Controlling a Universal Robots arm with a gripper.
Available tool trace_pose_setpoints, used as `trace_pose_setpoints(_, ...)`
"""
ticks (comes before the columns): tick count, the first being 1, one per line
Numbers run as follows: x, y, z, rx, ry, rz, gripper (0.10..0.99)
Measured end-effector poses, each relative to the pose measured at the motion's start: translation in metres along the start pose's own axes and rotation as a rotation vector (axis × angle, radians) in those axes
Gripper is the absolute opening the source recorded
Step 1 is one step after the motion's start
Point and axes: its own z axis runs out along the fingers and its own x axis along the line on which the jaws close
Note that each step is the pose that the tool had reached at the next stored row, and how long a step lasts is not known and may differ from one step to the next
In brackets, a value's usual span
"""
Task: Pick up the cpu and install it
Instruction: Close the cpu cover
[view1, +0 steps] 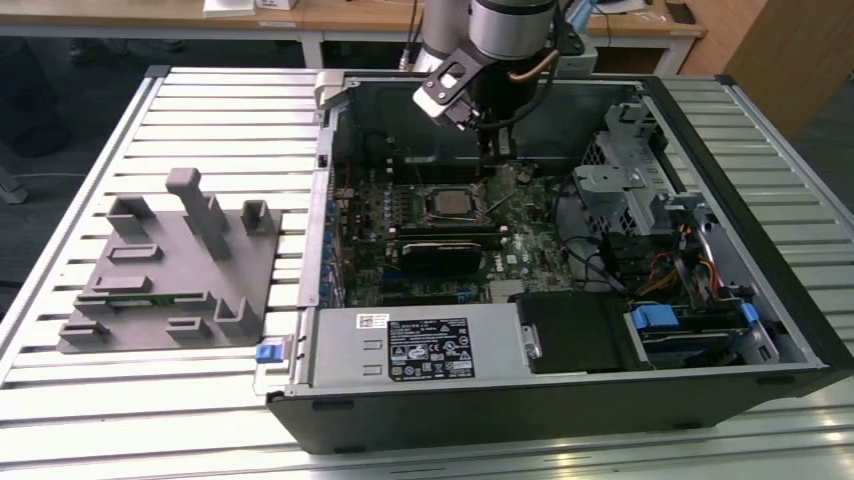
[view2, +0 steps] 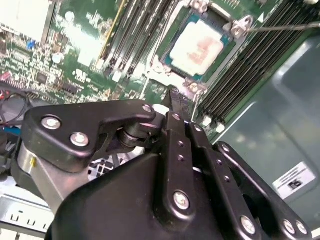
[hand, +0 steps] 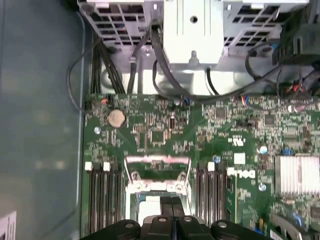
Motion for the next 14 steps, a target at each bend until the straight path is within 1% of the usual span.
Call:
trace_pose_setpoints(3, 0.0003, 0.0077, 0.0005, 0.002, -0.0001, 0.0, 0.118)
trace_pose_setpoints(8, 0.0008, 0.0181, 0.0012, 0.005, -0.0003, 0.0, 0.118)
trace_pose_setpoints(14, 0.0021, 0.0231, 0.0019, 0.006, 0.0005, -0.01, 0.118)
